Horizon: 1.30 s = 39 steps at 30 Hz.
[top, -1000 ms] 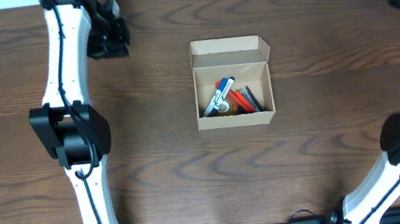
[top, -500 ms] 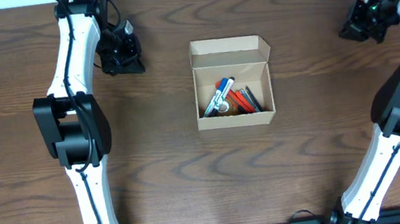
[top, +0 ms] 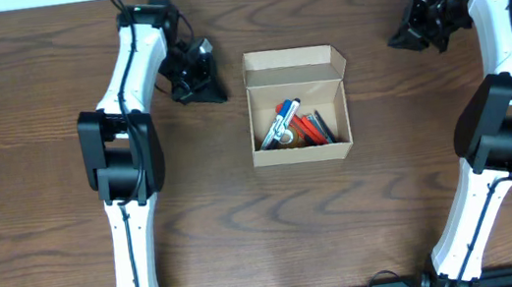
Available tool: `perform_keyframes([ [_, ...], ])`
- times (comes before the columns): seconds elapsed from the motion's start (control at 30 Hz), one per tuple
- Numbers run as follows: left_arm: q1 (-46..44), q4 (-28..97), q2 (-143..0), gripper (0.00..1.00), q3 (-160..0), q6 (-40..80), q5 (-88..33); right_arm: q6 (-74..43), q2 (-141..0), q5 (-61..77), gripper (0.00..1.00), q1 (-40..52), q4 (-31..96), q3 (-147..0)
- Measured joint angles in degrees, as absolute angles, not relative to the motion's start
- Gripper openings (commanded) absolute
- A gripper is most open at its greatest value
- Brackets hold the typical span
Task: Pack container
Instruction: 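Move both grippers to the box's folded-back lid flaps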
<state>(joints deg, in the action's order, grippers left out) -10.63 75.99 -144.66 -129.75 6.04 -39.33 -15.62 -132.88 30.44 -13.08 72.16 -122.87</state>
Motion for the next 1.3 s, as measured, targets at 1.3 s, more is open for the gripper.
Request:
perform_keyframes([
  [1.3,-11.5,73.1,-149.7,0.06,-129.8,6.2,-47.7,-20.5,-133.1,46.7,0.02,-5.0,51.6,-101.8],
])
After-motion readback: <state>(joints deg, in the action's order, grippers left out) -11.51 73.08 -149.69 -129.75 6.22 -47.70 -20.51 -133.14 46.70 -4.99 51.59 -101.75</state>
